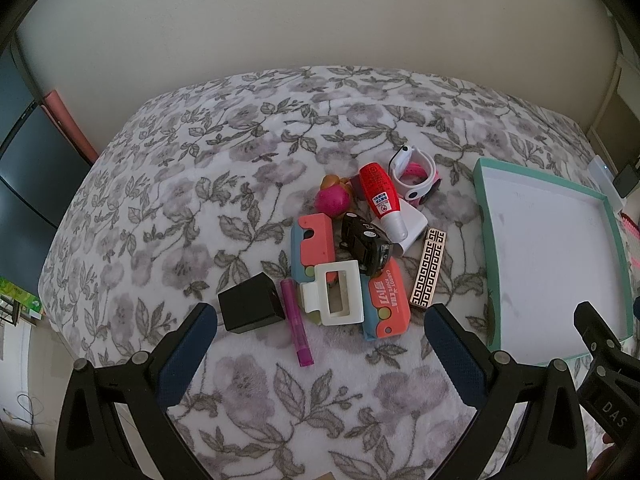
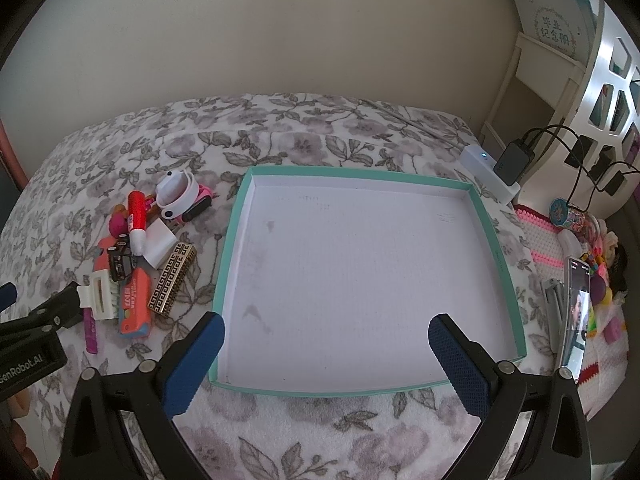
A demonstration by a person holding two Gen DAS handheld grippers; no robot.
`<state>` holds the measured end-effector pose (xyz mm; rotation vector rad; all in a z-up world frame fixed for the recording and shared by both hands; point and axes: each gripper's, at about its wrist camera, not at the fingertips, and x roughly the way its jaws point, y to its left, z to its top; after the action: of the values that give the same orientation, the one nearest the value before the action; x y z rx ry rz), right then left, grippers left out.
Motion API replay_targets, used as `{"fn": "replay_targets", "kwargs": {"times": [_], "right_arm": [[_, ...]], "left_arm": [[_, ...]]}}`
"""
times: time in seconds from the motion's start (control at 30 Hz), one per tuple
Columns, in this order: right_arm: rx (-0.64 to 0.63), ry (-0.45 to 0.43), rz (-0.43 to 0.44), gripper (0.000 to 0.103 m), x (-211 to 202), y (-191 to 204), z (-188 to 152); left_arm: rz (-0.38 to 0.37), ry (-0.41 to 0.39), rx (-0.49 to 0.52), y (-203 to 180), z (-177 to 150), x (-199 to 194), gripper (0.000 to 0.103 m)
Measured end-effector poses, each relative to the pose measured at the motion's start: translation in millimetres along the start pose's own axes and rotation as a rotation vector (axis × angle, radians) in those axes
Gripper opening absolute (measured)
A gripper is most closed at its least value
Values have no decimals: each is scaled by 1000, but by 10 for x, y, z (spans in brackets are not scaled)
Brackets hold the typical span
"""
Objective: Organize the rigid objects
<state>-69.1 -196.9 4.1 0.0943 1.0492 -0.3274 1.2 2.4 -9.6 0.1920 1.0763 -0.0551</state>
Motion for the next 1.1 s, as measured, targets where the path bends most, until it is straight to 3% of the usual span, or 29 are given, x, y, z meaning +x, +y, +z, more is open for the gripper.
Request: {"fn": "replay_targets", "kwargs": {"times": [0.63, 0.8, 1.1], "right_arm": [[0, 0, 0, 103, -7, 17, -3], [-6, -27, 109, 103, -48, 158, 58], [-51, 23, 242, 103, 68, 667, 144]], "left_arm": [[2, -14, -34, 81, 23, -25, 103], [13, -41, -182, 515, 86, -21, 103], [-14, 63, -307, 994, 39, 368, 103]]}}
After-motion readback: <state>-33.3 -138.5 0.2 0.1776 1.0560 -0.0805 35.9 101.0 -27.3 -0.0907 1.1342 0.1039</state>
